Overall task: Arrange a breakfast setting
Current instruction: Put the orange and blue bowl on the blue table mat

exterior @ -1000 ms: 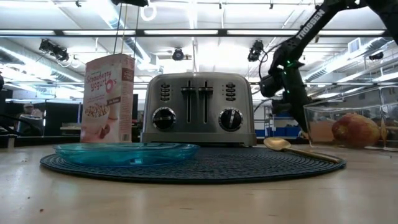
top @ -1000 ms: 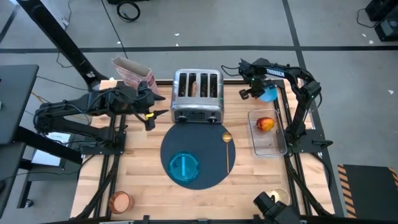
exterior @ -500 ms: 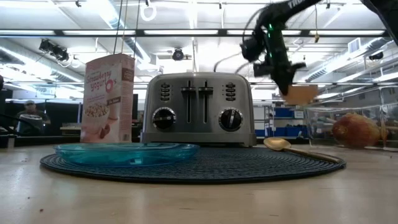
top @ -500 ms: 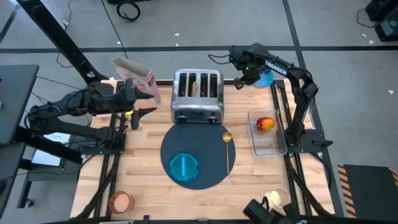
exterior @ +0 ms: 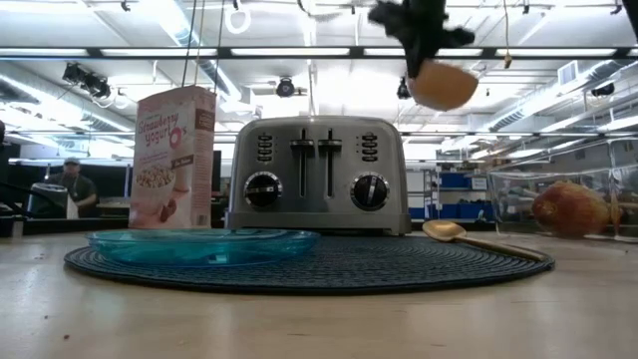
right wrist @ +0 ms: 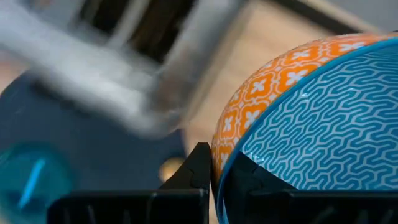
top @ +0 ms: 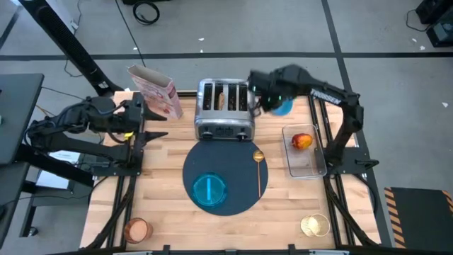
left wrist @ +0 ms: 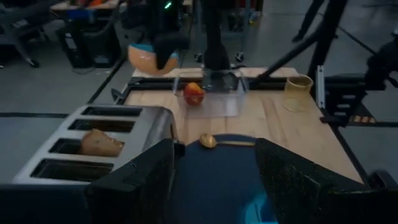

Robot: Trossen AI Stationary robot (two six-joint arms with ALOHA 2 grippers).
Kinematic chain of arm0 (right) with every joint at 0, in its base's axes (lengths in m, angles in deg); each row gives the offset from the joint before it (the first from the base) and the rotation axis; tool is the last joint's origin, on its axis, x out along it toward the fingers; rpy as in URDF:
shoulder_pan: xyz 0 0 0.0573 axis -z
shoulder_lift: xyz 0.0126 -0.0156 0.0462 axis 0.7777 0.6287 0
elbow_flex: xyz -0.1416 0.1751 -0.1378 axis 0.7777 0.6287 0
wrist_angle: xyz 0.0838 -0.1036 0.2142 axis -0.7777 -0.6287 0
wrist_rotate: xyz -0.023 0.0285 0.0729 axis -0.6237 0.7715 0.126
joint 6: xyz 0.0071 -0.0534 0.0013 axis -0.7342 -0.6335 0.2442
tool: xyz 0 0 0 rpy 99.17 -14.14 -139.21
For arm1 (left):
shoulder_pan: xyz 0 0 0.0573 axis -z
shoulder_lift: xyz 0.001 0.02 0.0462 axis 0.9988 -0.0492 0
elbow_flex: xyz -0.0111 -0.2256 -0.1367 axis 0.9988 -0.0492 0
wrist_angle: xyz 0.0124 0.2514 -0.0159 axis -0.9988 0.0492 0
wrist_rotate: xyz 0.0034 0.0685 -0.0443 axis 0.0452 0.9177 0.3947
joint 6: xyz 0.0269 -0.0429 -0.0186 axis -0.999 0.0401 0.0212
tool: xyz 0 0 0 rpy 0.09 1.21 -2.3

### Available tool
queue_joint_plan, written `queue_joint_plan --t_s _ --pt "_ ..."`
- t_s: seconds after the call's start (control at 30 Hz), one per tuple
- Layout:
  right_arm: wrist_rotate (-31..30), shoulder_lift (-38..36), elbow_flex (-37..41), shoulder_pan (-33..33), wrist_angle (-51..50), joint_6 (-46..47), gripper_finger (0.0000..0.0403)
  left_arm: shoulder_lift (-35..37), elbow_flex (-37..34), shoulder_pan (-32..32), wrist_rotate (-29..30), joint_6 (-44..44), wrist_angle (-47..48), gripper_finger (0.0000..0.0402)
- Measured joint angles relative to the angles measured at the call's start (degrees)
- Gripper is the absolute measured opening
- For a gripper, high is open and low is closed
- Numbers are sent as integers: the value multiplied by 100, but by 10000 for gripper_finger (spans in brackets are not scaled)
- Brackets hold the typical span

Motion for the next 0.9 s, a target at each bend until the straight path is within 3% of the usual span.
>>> queue_joint_plan --t_s 0.3,0.43,0.7,0.9 --pt "585 -5 41 -2339 77 2060 19 0 -2 137 -205 154 113 231" --pt "699 -3 229 -3125 672 2321 19 -4 -2 193 -204 154 115 231" --pt "907 6 1337 -3671 3343 432 19 -4 -2 316 -205 305 115 231" --pt "1271 15 2455 -3489 4677 -2338 19 -4 -7 490 -211 514 119 231"
